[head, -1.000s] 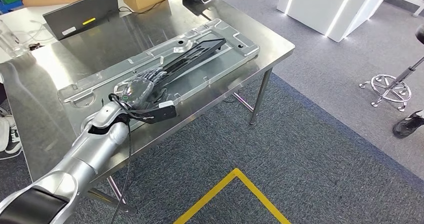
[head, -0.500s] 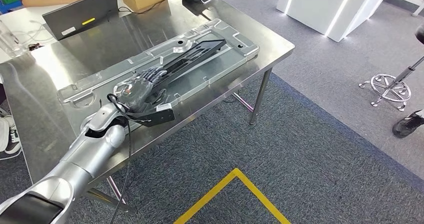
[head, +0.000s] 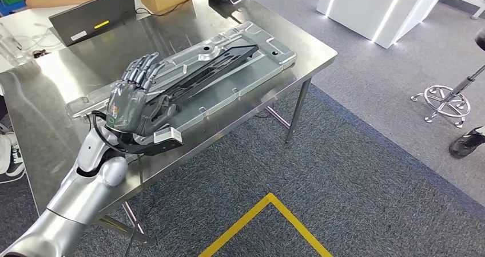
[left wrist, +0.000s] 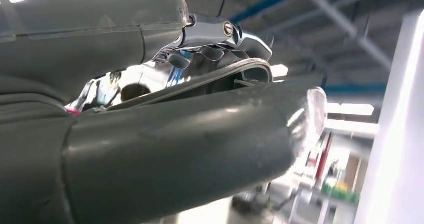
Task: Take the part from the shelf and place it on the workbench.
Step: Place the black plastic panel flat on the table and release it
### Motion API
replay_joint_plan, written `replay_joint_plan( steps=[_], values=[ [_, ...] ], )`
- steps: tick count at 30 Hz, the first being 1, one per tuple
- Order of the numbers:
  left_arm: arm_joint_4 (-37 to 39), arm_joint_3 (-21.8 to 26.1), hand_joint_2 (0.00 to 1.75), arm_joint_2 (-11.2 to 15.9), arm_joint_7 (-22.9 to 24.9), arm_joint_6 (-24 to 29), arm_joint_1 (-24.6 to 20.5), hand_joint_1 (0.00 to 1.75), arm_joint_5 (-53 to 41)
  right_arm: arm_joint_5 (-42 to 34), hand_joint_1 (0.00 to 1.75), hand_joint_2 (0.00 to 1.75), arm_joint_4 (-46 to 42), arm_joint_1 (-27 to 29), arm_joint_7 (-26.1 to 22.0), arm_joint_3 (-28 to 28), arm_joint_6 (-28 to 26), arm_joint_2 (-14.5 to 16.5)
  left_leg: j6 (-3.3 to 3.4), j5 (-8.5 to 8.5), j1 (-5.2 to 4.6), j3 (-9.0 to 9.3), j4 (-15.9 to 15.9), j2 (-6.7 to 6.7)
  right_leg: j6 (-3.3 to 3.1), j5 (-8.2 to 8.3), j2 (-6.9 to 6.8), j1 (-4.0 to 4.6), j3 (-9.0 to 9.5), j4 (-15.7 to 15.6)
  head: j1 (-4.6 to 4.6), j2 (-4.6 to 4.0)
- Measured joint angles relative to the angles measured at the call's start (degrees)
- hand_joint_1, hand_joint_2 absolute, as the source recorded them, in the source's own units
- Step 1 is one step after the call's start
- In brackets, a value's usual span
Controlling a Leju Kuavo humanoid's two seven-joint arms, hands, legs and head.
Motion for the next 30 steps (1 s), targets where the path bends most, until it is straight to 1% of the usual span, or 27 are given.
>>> replay_joint_plan(
  steps=[7,10,12,14,15,16,18,19,20,21,22,23,24,25,26,27,28,29,30],
  values=[
    [-4.74,2.83,0.00,-0.21,-3.32,7.09,2.71,0.00,2.19,0.60,0.00,0.00,0.00,-0.04,-0.61,0.01,-0.03,-0.13,0.00,0.00,0.00,0.01,0.00,0.01,0.00,0.00,0.00,0.00,0.00,0.00,0.00,0.00],
    [-5.91,3.80,0.00,-0.54,-4.16,8.75,3.36,0.00,2.68,0.77,0.00,0.00,0.00,-0.07,-0.48,0.02,-0.01,-0.13,0.00,0.00,0.00,0.01,0.00,0.00,0.00,0.01,0.00,0.00,0.00,0.00,0.00,0.00],
    [-6.38,4.31,0.00,-0.70,-4.49,9.16,3.53,0.00,2.79,0.75,0.00,0.00,0.00,-0.12,-0.19,0.01,0.13,-0.08,0.49,-0.02,-0.13,0.09,-0.10,-0.03,0.37,0.24,-0.02,-0.28,0.18,-0.38,-0.01,0.01],
    [-6.84,4.72,0.00,-0.91,-4.69,9.44,3.59,0.00,2.92,0.71,0.00,0.00,0.00,-0.16,0.03,0.00,0.28,-0.08,1.27,0.59,0.13,0.87,-1.53,0.12,0.89,0.19,0.23,-0.46,0.51,-0.67,0.01,0.01],
    [-7.03,4.88,0.00,-1.04,-4.75,9.56,3.57,0.00,2.96,0.68,0.00,0.00,0.00,-0.17,0.07,0.00,0.34,-0.11,1.53,1.06,0.32,1.37,-2.48,0.29,1.02,-0.63,0.70,-0.44,0.21,0.23,0.03,0.01],
    [-7.13,5.01,0.00,-1.17,-4.80,9.64,3.54,0.00,2.98,0.67,0.00,0.00,0.00,-0.16,0.08,0.00,0.40,-0.15,1.71,1.44,0.50,1.76,-3.19,0.49,1.12,-2.12,1.27,-0.51,-0.71,2.41,0.05,0.01],
    [-7.18,5.16,0.00,-1.39,-4.86,9.78,3.60,0.00,3.01,0.67,0.00,0.00,0.00,-0.11,0.14,0.00,0.55,-0.19,1.82,1.62,0.46,1.92,-3.51,0.82,1.39,-5.82,2.17,-0.87,-3.84,9.19,0.07,0.01],
    [-7.18,5.21,0.00,-1.50,-4.89,9.83,3.70,0.00,3.01,0.68,0.00,0.00,0.00,-0.08,0.17,0.01,0.61,-0.19,1.78,1.60,0.47,1.88,-3.47,0.97,1.58,-6.98,2.30,-1.08,-5.23,12.12,0.07,0.01],
    [-7.18,5.23,0.00,-1.66,-4.96,9.91,3.81,0.00,3.00,0.68,0.00,0.00,0.00,-0.04,0.25,0.01,0.64,-0.19,1.64,1.54,0.52,1.83,-3.36,1.13,1.80,-7.12,2.31,-1.34,-5.85,13.44,0.08,0.01],
    [-7.18,5.25,0.00,-1.81,-5.06,10.01,3.86,0.00,2.99,0.68,0.00,0.00,0.00,-0.01,0.31,0.02,0.65,-0.19,1.40,1.42,0.64,1.75,-3.13,1.31,2.04,-6.25,2.28,-1.64,-5.49,12.81,0.08,0.01],
    [-7.18,5.28,0.00,-1.94,-5.20,10.11,3.87,0.00,2.99,0.68,0.00,0.00,0.00,0.00,0.37,0.02,0.66,-0.20,1.03,1.21,0.84,1.64,-2.73,1.54,2.34,-4.63,2.08,-1.98,-4.15,10.31,0.08,0.01],
    [-7.19,5.33,0.00,-2.04,-5.33,10.27,3.87,0.00,2.99,0.68,0.00,0.00,0.00,-0.02,0.43,0.02,0.67,-0.20,0.49,0.89,1.03,1.49,-2.10,1.81,2.66,-3.04,1.52,-2.29,-2.33,6.74,0.08,0.01],
    [-7.23,5.41,0.00,-2.08,-5.44,10.47,3.86,0.00,3.00,0.68,0.00,0.00,0.01,-0.09,0.46,0.02,0.68,-0.14,-0.13,0.49,1.02,1.28,-1.37,2.10,2.82,-1.88,0.88,-2.38,-0.95,3.90,0.08,0.01],
    [-7.31,5.55,0.00,-2.10,-5.55,10.79,3.86,0.00,3.05,0.68,0.00,0.00,0.02,-0.20,0.49,0.02,0.71,-0.09,-0.73,0.09,0.96,1.08,-0.72,2.34,2.55,-1.30,0.40,-2.39,-0.15,2.16,0.07,0.01],
    [-7.45,5.69,0.00,-2.16,-5.70,11.23,3.87,0.00,3.12,0.68,0.00,0.00,0.03,-0.28,0.53,0.01,0.75,-0.05,-1.25,-0.22,0.85,0.93,-0.22,2.61,2.05,-1.30,0.19,-2.28,-0.13,1.68,0.06,0.00],
    [-7.64,5.87,0.00,-2.26,-5.99,11.71,3.95,0.00,3.22,0.68,0.00,0.00,0.04,-0.33,0.57,0.01,0.78,-0.03,-1.65,-0.39,0.78,0.92,-0.05,2.92,1.33,-1.35,0.49,-2.08,-0.51,2.12,0.05,0.00],
    [-7.84,6.13,0.00,-2.43,-6.35,12.15,4.09,0.00,3.38,0.68,0.00,0.00,0.04,-0.35,0.59,0.00,0.80,-0.09,-1.95,-0.46,0.91,0.99,-0.05,3.27,0.59,-1.31,1.01,-2.00,-0.72,2.29,0.05,0.00],
    [-8.03,6.42,0.00,-2.63,-6.74,12.45,4.25,0.00,3.50,0.68,0.00,0.00,0.04,-0.32,0.61,0.00,0.79,-0.17,-2.20,-0.74,1.08,1.02,0.14,3.38,0.11,-1.20,1.48,-1.93,-0.85,2.29,0.04,0.01],
    [-8.19,6.75,0.00,-2.83,-7.09,12.62,4.43,0.00,3.61,0.67,0.00,0.00,0.04,-0.31,0.63,0.00,0.78,-0.24,-2.34,-1.59,1.22,0.77,0.94,3.14,-0.32,-1.08,1.94,-1.82,-0.92,2.27,0.03,0.00]
  ],
)
